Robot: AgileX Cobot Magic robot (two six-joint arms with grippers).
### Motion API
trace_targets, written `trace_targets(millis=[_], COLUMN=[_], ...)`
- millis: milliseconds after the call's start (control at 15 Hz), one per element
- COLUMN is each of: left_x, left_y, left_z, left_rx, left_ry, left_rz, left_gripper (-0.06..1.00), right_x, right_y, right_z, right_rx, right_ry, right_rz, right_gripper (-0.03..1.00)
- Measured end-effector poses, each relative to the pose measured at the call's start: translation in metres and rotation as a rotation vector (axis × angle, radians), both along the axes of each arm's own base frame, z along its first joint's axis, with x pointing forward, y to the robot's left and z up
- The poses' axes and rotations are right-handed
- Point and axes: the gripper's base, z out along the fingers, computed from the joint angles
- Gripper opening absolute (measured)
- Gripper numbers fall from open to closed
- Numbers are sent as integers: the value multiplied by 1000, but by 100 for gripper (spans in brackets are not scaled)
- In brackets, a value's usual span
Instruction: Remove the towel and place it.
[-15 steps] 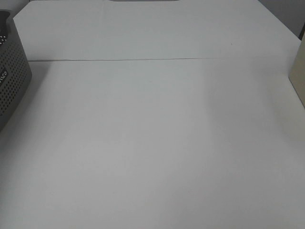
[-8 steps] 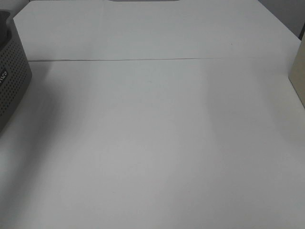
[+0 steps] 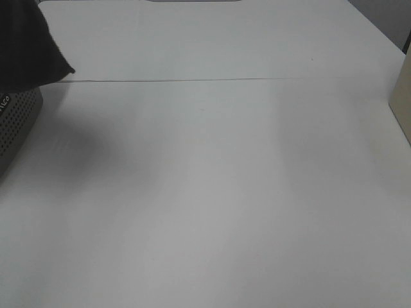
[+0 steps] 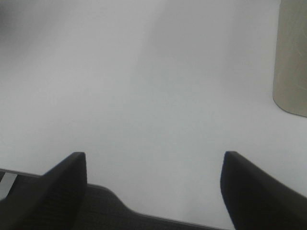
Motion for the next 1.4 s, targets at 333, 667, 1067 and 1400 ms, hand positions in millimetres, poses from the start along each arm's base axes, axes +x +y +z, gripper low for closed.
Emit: trace_targets(millis=[333,667,1067,1400], left_x=[-21,-46,-66,-76], left_y=[-46,-98,-134,-144], left_z=[0,12,4,5], left_rx=[146,287,291,278], left_ry=[-68,-335,-341,-356], left_rz=[-240,-378,-508,-552], left_gripper=[0,0,0,0], right_x=[0,52,142,219], right_y=[2,33,60,67], right_z=[0,31,22,5], right_rx=[21,181,301,396], right_ry=[-1,-128,-162,-91], right_rz=[14,349,758,892], right_gripper=[76,76,76,76])
